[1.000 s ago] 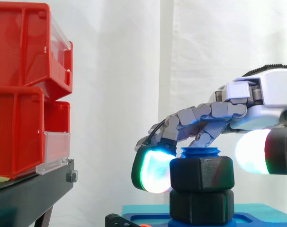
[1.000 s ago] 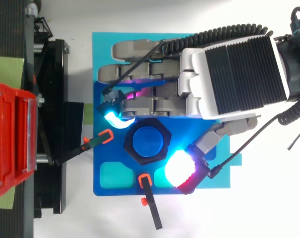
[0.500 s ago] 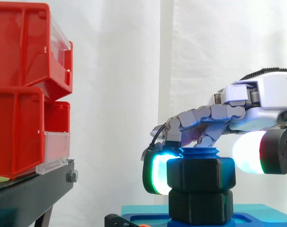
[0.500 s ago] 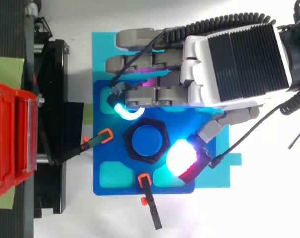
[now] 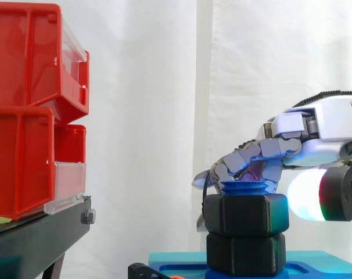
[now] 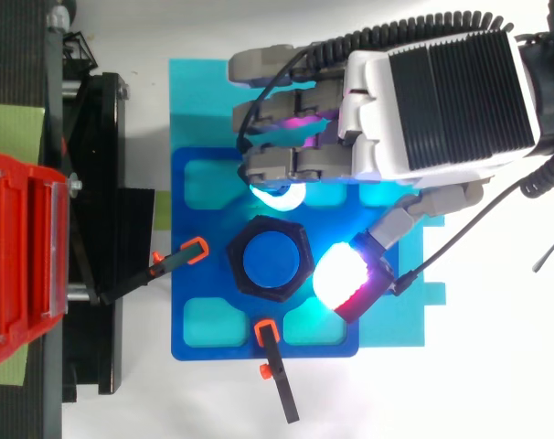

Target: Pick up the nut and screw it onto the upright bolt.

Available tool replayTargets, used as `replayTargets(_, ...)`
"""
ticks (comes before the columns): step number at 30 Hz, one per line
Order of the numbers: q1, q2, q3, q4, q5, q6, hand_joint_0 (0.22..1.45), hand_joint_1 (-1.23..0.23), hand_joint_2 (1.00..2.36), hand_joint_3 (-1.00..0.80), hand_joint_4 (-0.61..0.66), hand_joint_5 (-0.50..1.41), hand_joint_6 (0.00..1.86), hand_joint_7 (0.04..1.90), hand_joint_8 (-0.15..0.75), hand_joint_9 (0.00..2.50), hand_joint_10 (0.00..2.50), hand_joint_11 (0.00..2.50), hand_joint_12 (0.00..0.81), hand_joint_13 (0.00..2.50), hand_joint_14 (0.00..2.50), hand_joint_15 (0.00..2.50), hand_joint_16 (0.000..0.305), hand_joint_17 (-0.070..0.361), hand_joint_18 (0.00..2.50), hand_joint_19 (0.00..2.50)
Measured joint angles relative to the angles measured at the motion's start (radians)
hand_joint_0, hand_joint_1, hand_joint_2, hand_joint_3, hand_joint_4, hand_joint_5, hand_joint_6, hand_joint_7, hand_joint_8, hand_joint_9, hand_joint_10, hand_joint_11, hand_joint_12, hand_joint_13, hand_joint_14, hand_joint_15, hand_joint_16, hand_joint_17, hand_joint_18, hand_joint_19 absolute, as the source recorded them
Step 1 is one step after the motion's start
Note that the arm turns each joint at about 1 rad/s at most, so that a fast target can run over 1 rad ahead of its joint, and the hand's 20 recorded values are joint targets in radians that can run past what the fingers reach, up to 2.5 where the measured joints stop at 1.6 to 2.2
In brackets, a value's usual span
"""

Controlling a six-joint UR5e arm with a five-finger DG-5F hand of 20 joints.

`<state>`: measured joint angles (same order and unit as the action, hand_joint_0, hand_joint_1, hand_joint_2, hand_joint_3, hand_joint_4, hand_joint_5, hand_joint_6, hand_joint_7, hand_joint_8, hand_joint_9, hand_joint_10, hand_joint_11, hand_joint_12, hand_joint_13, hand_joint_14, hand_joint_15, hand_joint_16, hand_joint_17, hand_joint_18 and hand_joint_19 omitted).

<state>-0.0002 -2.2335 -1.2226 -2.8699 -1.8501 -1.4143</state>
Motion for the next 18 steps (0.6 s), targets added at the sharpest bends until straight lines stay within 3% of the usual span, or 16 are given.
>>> replayTargets(7, -0.003, 0.0, 0.0, -0.002, 0.0, 0.0, 0.46, -0.27, 1.0, -0.5, 0.2, 0.01, 0.5, 1.27, 0.249, 1.11, 0.0, 0.0, 0.287, 0.56, 0.0, 0.0, 0.027, 0.061, 0.13, 0.0)
replayTargets(8, -0.003, 0.0, 0.0, -0.002, 0.0, 0.0, 0.46, -0.27, 1.0, -0.5, 0.22, -0.03, 0.5, 1.16, 0.244, 1.02, 0.0, 0.0, 0.295, 0.5, 0.0, 0.0, 0.03, 0.067, 0.06, 0.0)
replayTargets(13, -0.006, 0.0, 0.0, 0.0, 0.0, 0.001, 0.45, -0.29, 1.0, -0.5, 0.19, -0.16, 0.5, 0.89, 0.251, 0.64, 0.0, 0.0, 0.347, 0.22, 0.0, 0.0, 0.039, 0.088, 0.0, 0.0)
replayTargets(18, -0.009, 0.0, 0.0, -0.001, 0.0, 0.002, 0.44, -0.28, 1.0, -0.5, 0.15, -0.19, 0.5, 0.75, 0.247, 0.48, 0.0, 0.0, 0.354, 0.13, 0.0, 0.0, 0.042, 0.094, 0.0, 0.0)
